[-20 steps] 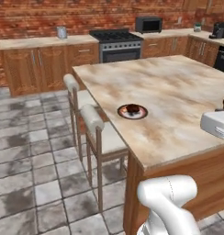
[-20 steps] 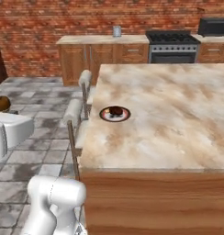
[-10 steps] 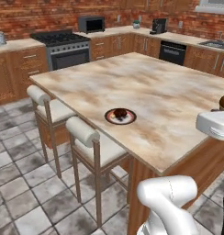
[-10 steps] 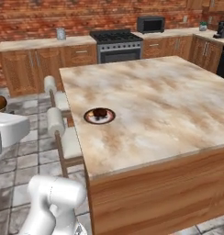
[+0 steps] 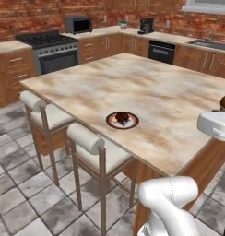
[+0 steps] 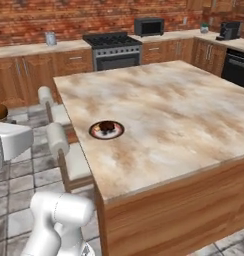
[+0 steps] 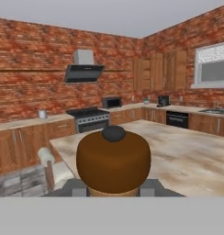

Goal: Retrieve the shaker from the cabinet and place it next the steak on a plate on the dining table.

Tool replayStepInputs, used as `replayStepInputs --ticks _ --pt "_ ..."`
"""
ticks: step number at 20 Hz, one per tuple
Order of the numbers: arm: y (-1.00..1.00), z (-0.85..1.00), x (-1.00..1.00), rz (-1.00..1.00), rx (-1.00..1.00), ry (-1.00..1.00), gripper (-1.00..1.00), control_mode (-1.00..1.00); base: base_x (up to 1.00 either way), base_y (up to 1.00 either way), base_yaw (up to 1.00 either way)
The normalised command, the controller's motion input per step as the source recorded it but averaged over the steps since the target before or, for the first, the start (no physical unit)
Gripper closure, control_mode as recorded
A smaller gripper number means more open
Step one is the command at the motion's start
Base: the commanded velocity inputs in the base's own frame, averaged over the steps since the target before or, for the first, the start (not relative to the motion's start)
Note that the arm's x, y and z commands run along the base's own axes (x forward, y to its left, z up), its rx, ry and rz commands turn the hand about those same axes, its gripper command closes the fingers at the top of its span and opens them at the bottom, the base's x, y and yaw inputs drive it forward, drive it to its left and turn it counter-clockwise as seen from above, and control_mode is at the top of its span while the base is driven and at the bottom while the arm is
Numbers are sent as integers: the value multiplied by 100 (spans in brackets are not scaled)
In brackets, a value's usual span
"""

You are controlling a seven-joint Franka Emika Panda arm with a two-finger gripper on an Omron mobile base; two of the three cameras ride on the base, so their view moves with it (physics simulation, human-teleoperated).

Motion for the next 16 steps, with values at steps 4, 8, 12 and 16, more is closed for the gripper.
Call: replayStepInputs --ticks 4,8,12,16 --pt "0 0 0 0 0 0 100 100 29 79 -39" --pt "0 0 0 0 0 0 100 100 24 53 -43" --pt "0 0 0 0 0 0 100 100 55 13 -21" --pt "0 0 0 0 0 0 100 100 90 -2 -3"
